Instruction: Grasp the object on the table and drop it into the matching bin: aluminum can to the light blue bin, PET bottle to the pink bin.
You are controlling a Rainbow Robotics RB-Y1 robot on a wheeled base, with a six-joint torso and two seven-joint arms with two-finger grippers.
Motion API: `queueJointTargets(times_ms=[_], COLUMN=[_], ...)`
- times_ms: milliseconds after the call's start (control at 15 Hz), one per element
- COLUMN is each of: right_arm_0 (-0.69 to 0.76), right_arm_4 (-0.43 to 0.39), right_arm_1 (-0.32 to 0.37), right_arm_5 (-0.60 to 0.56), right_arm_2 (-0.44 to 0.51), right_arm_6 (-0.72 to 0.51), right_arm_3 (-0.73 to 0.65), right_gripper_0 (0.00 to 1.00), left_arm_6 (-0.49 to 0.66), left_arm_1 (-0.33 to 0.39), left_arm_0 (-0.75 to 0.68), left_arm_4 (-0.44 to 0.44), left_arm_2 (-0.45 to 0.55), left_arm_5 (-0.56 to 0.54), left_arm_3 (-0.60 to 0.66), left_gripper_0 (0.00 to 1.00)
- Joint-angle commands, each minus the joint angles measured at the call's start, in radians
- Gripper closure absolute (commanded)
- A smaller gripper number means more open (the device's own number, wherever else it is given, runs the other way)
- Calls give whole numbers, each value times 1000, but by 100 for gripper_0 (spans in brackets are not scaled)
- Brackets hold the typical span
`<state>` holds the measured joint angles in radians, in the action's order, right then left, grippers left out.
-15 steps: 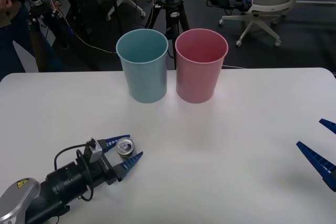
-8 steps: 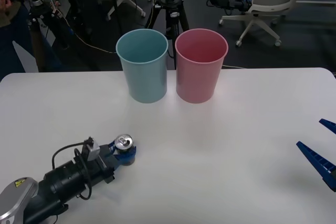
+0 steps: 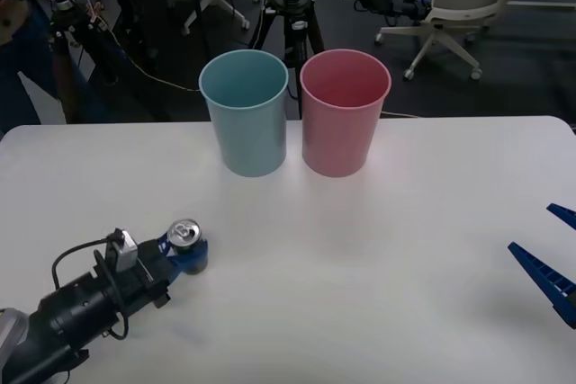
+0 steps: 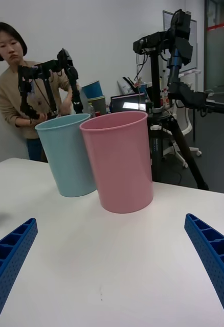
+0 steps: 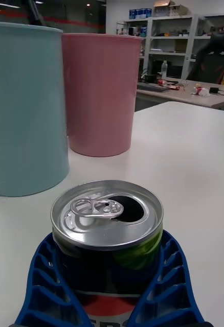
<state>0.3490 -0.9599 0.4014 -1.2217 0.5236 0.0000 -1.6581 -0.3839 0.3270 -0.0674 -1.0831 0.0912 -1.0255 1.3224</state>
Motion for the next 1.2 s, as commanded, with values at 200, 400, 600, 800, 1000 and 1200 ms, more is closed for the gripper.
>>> queueJointTargets(times_ms=[200, 400, 600, 800, 1000, 1200], right_arm_0=[0, 0, 0, 0, 0, 0], right_arm_4=[0, 0, 0, 0, 0, 0], right_arm_1=[0, 0, 0, 0, 0, 0], right_arm_5=[0, 0, 0, 0, 0, 0], right_arm_2=[0, 0, 0, 0, 0, 0], right_arm_6=[0, 0, 0, 0, 0, 0], right_arm_3=[0, 0, 0, 0, 0, 0], right_gripper_0=[0, 0, 0, 0, 0, 0], left_arm_6=[115, 214, 272, 295, 309, 342], left_arm_1=[89, 107, 127, 204, 348, 465], left_arm_0=[-18, -81, -147, -137, -112, -97], left_arm_4=[38, 26, 14, 69, 200, 253], left_arm_2=[31, 88, 94, 56, -2, -4], left_arm_5=[7, 22, 125, 223, 300, 381], left_arm_3=[78, 204, 370, 449, 483, 551], left_gripper_0=[100, 100, 100, 100, 100, 100])
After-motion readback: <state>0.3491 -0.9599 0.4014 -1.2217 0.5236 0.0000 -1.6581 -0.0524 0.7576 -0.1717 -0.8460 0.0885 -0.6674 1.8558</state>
